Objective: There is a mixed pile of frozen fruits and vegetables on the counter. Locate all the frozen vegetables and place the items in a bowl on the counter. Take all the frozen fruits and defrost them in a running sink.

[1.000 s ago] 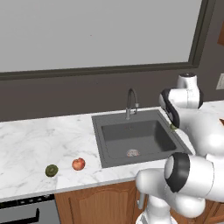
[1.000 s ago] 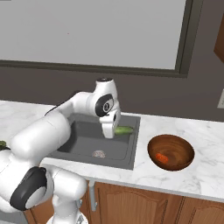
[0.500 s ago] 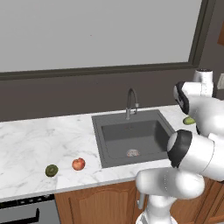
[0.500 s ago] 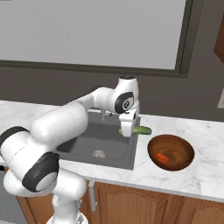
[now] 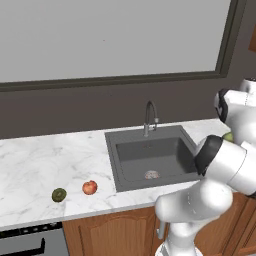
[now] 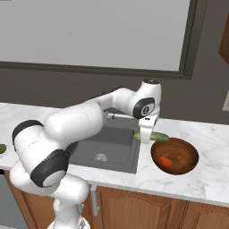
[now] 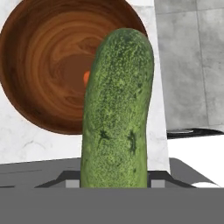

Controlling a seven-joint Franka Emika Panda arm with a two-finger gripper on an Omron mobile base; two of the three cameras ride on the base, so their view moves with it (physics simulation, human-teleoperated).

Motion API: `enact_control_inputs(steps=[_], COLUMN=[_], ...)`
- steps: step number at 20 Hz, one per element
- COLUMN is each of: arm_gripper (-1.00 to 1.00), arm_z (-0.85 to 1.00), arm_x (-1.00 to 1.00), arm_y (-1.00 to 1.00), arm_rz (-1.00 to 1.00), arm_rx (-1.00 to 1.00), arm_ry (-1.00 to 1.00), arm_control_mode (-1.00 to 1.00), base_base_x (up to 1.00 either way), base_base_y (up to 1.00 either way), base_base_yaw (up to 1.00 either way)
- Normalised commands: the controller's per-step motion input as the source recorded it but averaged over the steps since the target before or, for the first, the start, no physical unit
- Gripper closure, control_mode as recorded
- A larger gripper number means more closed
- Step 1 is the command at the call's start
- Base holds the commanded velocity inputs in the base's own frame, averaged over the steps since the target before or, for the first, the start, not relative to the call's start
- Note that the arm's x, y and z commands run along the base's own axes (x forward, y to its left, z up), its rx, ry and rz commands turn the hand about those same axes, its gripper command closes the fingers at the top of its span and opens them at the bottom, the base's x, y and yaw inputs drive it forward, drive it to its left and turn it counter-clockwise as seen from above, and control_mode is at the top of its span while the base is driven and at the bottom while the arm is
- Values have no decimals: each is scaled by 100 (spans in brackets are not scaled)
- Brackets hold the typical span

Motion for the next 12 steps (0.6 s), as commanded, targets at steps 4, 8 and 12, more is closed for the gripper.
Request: enact_control_inputs(steps=[4, 8, 12], arm_gripper=[100, 100, 100], arm_z=[-6, -11, -21], arm_x=[0, 18, 18], arm_y=[-57, -51, -37], arm_rz=[0, 0, 0], arm_rx=[5, 2, 0], arm_ry=[-1, 0, -1], arm_control_mode=[-100, -100, -100], base_base_x=[0, 0, 0], base_base_y=[0, 0, 0], base_base_yaw=[0, 0, 0])
